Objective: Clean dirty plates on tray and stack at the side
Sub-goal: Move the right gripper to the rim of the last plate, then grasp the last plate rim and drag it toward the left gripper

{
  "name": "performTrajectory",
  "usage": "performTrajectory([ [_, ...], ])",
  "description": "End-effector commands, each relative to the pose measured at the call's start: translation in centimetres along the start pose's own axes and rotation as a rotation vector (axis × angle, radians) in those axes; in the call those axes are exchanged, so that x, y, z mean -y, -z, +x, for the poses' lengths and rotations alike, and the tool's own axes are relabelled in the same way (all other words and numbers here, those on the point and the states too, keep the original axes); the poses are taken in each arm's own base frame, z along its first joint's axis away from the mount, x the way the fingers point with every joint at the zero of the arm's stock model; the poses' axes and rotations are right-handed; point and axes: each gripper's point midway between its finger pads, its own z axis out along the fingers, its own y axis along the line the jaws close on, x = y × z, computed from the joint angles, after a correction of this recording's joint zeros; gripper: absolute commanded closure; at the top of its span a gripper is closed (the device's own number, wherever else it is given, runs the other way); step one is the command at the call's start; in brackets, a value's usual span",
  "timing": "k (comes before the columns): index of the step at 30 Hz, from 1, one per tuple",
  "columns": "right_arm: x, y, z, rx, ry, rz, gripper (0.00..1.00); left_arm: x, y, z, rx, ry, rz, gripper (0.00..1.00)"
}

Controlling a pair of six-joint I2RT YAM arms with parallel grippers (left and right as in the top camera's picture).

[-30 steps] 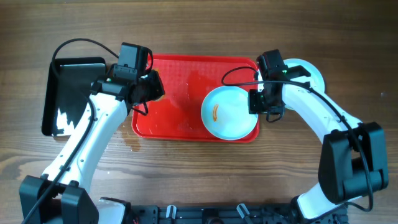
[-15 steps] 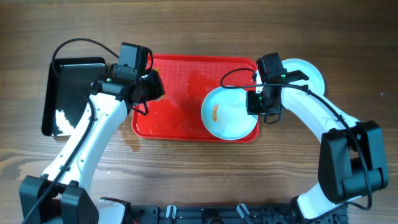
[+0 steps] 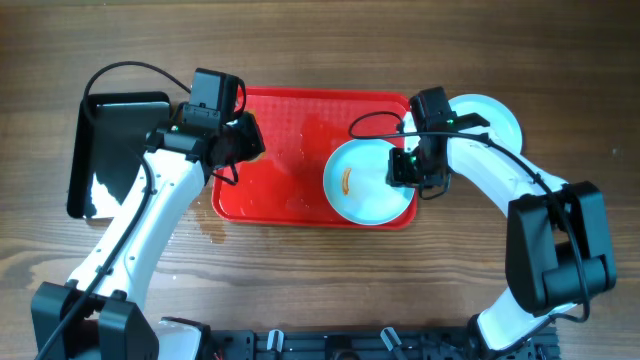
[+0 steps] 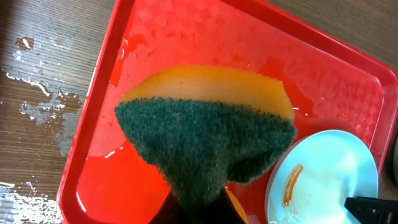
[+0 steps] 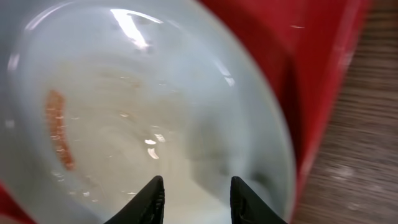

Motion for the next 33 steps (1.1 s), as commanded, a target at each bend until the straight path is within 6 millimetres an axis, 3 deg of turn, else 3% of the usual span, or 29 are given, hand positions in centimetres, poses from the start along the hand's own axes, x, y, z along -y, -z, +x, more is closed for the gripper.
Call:
performTrajectory([
  [1,-2.6,-0.3,0.6,-0.036,0.029,-0.155,0.65,-0.2,-0.4,0.2,-0.009,0.013,-0.003,0.96],
  [7,-2.6,-0.2,0.4,-0.026,0.047,-0.092,0.75,-0.2,-0.4,0.2,-0.01,0.013,-0.003,0.96],
  [11,-2.5,2.7,-1.4,0.0,0.045,-0.016,0.77,-0.2,-0.4,0.1,-0.007,0.01,-0.002,0.96],
  [16,1.3,6.1,-3.4,0.074,0.005,0.257,0.66,-0.3,-0.4,0.3,-0.014,0.01,-0.006,0.96],
  [18,2.2,6.1,-3.1,0.062,0.004,0.297,0.65,-0.3,-0.4,0.3,-0.016,0.01,-0.007,0.96],
  [24,3.9,3.6,-0.7,0.006,-0.013,0.317,0.75,-0.3,-0.4,0.3,-0.016,0.01,-0.007,0.96],
  [27,3.3,2.3,-0.2,0.0,-0.012,0.254,0.78,-0.3,-0.4,0.3,-0.016,0.01,-0.007,0.96],
  [33,3.1,2.0,0.0,-0.007,-0.013,0.239,0.77,-0.3,-0.4,0.3,-0.017,0.01,-0.008,0.96],
])
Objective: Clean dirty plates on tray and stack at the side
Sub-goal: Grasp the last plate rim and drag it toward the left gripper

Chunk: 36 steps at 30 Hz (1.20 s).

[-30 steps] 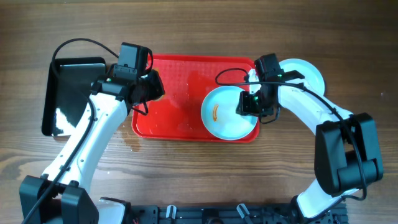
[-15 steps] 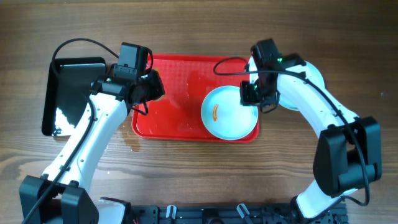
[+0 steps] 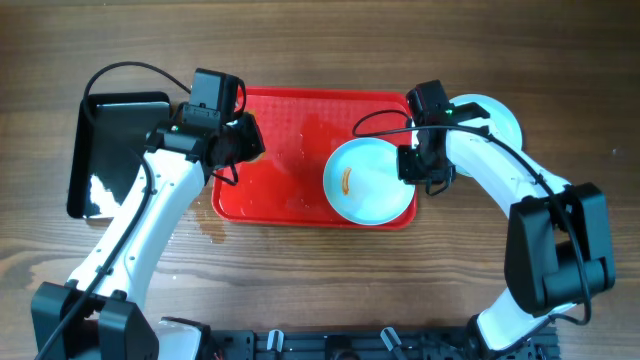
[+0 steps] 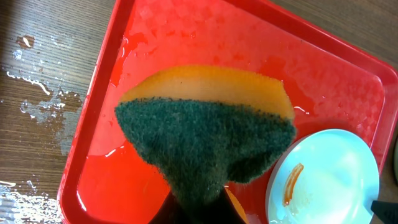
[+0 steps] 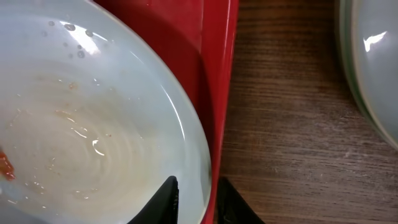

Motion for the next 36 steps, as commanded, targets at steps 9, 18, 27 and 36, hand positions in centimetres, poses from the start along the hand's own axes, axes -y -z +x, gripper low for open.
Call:
performTrajectory([
  [9,0.6,-0.2,0.3,-0.007,-0.007,0.029,0.77,-0.3,-0.4,0.3,-0.014,0.01,-0.006,0.96],
  [18,-0.5,-1.6,1.2,-0.074,-0.01,-0.032,0.84,-0.3,-0.4,0.3,-0.016,0.01,-0.007,0.96],
  [27,-1.1,-1.7,1.8,-0.102,-0.013,-0.069,0.84,-0.3,-0.4,0.3,-0.016,0.01,-0.007,0.96],
  [36,-5.1,-2.6,1.4,-0.083,-0.002,-0.174,0.84,-0.3,-0.4,0.3,-0.016,0.01,-0.007,0.96],
])
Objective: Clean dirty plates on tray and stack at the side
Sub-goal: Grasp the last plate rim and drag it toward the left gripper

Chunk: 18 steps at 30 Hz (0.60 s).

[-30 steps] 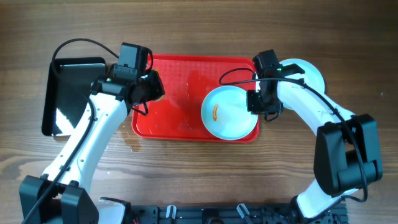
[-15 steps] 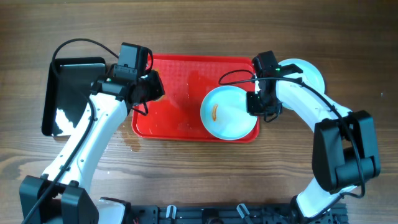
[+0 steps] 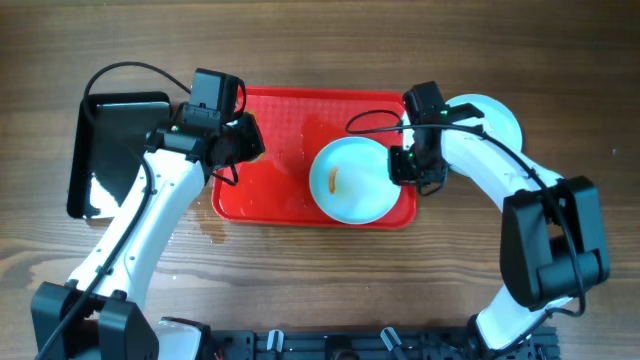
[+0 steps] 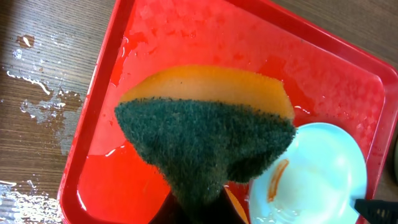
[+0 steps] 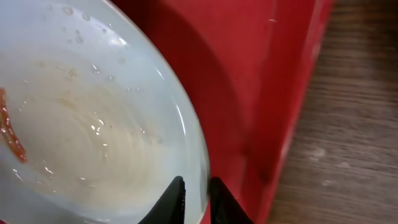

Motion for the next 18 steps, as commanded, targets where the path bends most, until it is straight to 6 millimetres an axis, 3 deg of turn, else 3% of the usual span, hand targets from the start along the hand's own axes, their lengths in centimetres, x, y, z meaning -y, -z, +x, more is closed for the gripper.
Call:
performTrajectory([
  [1,-2.5,-2.7,1.1,-0.048,0.003,-0.039,0.84,-0.3,-0.4,0.3,-0.015,0.01,-0.007,0.96],
  [6,-4.2,-4.9,2.1,-0.084,-0.02,-0.027,0.85,-0.4,-0.4,0.4,-0.017,0.01,-0.008,0.96],
  [11,-4.7,-5.2,2.5,-0.096,-0.031,-0.022,0.85,-0.4,-0.4,0.5,-0.022,0.01,-0.011,0.96],
  [15,-5.1,-5.3,1.5,-0.056,-0.044,-0.041,0.96,-0.5,-0.4,0.6,-0.028,0.008,-0.014,0.96],
  [18,-6.0,-5.2,-0.3,0.016,-0.027,-0.077,0.95,-0.5,-0.4,1.0,-0.043,0.003,-0.011,0.96],
])
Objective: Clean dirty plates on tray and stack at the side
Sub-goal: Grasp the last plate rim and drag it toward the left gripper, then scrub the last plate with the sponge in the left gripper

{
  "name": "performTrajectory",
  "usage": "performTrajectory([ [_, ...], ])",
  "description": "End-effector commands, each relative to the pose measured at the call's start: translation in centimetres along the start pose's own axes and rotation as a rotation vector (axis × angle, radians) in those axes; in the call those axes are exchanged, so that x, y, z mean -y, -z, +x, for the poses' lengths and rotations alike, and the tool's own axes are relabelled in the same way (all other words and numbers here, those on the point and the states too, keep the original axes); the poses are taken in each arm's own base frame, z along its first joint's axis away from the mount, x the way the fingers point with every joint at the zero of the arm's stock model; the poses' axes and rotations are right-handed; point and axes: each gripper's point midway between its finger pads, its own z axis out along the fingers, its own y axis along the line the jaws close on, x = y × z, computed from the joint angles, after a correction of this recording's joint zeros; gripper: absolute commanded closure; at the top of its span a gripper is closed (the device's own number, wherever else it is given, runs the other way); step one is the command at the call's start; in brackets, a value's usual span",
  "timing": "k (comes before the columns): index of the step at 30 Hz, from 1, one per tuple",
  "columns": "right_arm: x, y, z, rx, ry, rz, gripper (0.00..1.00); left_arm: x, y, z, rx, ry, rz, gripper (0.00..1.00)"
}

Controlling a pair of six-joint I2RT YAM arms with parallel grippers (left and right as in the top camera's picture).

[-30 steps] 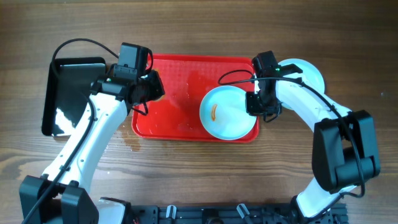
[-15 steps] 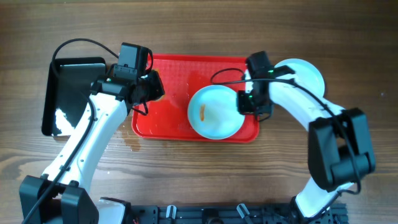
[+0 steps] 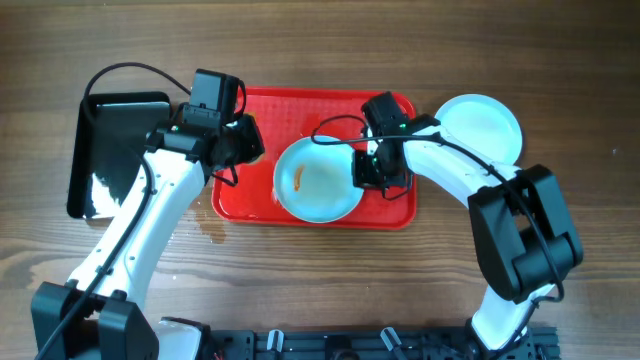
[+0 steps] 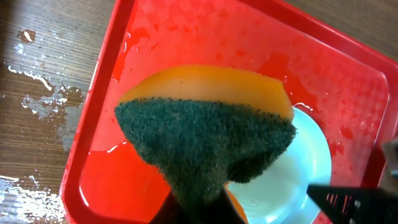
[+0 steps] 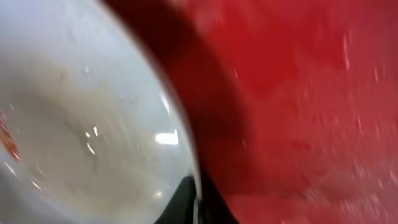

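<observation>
A pale blue dirty plate (image 3: 322,188) with an orange smear (image 3: 300,178) lies in the middle of the red tray (image 3: 270,205). My right gripper (image 3: 367,171) is shut on the plate's right rim; in the right wrist view its fingers (image 5: 188,200) pinch the plate (image 5: 74,124) edge over the tray (image 5: 298,112). My left gripper (image 3: 240,146) hovers at the tray's left part, shut on a green-and-yellow sponge (image 4: 205,137). The plate (image 4: 292,180) lies just under the sponge's right corner. The left gripper (image 4: 198,210) itself is mostly hidden behind the sponge.
A stack of clean pale plates (image 3: 482,122) sits on the wood right of the tray. A black tray (image 3: 105,150) lies at the far left. Water is spilled on the table (image 4: 37,99) by the red tray's left edge.
The right gripper has moved left with the plate held by its rim, from the tray's right half to its middle. The plate now reaches under the sponge. The left arm has not moved.
First the right gripper stood open over the dirty plate at the tray's right end. Then it was at the plate's right rim, fingers astride it. Then it gripped the rim with the plate a little further left; now the plate is mid-tray. The left gripper held the sponge throughout.
</observation>
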Motion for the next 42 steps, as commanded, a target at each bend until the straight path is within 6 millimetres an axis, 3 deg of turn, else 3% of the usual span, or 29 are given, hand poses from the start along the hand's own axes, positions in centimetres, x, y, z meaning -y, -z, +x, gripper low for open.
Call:
performTrajectory([
  [1,0.6,-2.0,-0.6,0.02,-0.014,0.018,0.96,0.0,-0.4,0.8,-0.04,-0.017,0.011,0.96],
  [5,-0.3,-1.9,-2.2,0.085,0.01,-0.023,0.96,0.8,-0.5,1.6,-0.075,-0.093,0.068,0.96],
  [12,-2.0,-1.7,-5.1,0.2,0.069,-0.087,0.96,0.0,-1.8,2.8,-0.093,-0.094,0.06,0.96],
  [16,-3.9,-2.0,-4.5,0.176,0.098,-0.166,0.96,0.6,-3.1,3.6,-0.096,-0.089,0.127,0.96],
  [24,-5.3,-2.8,-3.1,0.154,0.17,-0.153,0.96,2.3,-5.1,5.1,-0.093,-0.099,0.286,0.96],
  [35,-5.7,-2.9,-2.9,0.151,0.143,-0.154,0.96,2.8,-9.3,7.6,-0.186,0.005,0.246,0.96],
  [42,-5.4,-3.0,-2.9,0.151,0.139,-0.138,0.96,1.2,-11.6,8.7,-0.218,0.063,0.149,0.96],
])
